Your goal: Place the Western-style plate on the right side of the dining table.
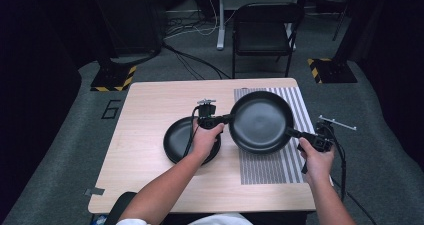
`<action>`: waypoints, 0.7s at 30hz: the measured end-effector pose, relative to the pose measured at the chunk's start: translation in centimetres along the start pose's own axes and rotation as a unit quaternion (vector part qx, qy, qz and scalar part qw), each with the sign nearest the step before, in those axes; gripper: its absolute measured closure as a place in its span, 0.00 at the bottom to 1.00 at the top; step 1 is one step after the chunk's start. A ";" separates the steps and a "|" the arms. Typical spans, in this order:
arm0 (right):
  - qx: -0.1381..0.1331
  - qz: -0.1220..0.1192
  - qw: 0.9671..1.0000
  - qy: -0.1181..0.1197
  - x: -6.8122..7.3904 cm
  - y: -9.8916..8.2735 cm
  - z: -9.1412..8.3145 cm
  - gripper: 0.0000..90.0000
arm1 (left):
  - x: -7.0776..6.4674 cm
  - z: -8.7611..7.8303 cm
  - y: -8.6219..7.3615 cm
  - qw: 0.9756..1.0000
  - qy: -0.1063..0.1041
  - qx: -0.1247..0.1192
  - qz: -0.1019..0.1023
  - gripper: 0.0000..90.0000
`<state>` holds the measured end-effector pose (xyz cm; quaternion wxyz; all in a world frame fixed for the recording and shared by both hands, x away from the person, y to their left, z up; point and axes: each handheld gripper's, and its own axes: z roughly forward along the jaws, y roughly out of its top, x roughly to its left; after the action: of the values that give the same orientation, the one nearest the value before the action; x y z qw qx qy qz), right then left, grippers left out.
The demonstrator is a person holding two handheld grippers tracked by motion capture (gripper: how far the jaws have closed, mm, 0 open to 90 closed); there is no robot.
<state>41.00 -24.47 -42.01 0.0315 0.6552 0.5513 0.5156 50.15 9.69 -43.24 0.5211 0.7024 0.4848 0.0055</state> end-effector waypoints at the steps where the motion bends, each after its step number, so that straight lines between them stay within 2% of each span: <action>1: -0.001 0.000 1.000 -0.002 -0.1 0.0 -0.2 0.94 | -0.2 0.1 0.0 1.000 -0.002 0.002 -0.002 0.89; 3: -0.003 0.012 1.000 0.000 -0.7 -0.1 -0.7 0.94 | -0.6 0.5 0.1 1.000 -0.005 0.004 0.004 0.89; 10: -0.006 0.019 1.000 -0.007 -1.7 -0.3 -1.7 0.94 | -1.4 1.6 -0.1 1.000 -0.011 0.012 0.005 0.89; 17: -0.009 0.032 0.999 -0.012 -2.9 -0.6 -2.3 0.94 | -2.0 3.0 -0.3 0.999 -0.015 0.024 0.017 0.89; 19: -0.011 0.035 0.999 -0.013 -3.3 -0.7 -2.5 0.94 | -2.3 3.4 -0.4 0.999 -0.018 0.025 0.008 0.89; 21: -0.011 0.038 0.999 -0.013 -3.8 -0.7 -2.5 0.94 | -2.4 3.8 -0.4 0.999 -0.017 0.027 0.012 0.89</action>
<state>39.27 -28.39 -43.66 0.0263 0.6817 0.5196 0.5144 50.59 5.27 -44.12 0.5104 0.7217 0.4674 -0.0138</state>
